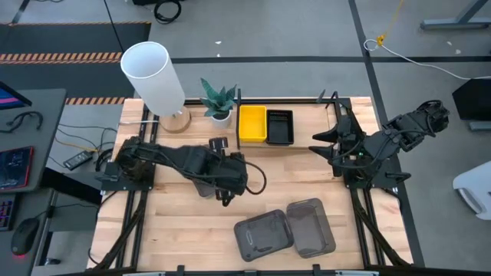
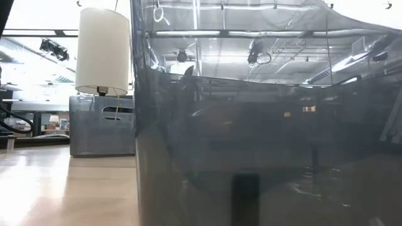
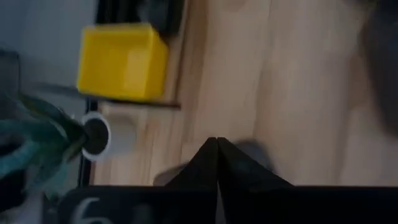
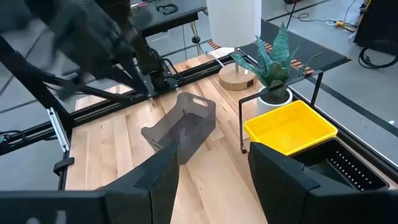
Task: Stack baskets on shelf by color
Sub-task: Stack the top left gray bin on the bottom center gray bin
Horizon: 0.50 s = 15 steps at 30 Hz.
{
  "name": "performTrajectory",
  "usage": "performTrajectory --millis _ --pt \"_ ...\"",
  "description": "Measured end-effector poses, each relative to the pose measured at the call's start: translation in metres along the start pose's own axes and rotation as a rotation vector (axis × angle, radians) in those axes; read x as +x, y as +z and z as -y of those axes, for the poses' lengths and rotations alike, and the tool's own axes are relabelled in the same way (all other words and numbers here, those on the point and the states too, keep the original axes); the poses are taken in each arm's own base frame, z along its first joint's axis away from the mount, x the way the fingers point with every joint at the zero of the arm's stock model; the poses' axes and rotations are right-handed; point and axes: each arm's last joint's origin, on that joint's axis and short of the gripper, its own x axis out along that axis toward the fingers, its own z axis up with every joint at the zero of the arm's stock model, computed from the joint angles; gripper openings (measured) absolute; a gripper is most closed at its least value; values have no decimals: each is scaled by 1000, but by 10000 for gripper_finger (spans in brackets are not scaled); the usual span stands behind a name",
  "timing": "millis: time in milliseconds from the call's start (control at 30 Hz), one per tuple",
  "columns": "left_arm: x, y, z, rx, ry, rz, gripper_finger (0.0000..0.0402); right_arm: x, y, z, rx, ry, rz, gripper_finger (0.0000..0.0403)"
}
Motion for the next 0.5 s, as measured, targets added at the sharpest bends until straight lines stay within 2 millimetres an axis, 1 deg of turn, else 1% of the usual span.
performTrajectory --millis 67,133,267,367,500 --pt "18 -11 11 44 11 -61 4 0 1 0 3 3 5 197" --pt "32 -25 20 60 -7 -84 5 0 1 0 1 3 4 197" --pt "47 -50 28 0 -149 -72 12 0 1 -1 -4 5 9 197" --pt "56 -68 25 -98 -221 -58 9 0 2 -1 -9 6 17 197" --pt "66 -92 9 -286 -307 -73 4 1 3 0 -23 -4 25 197"
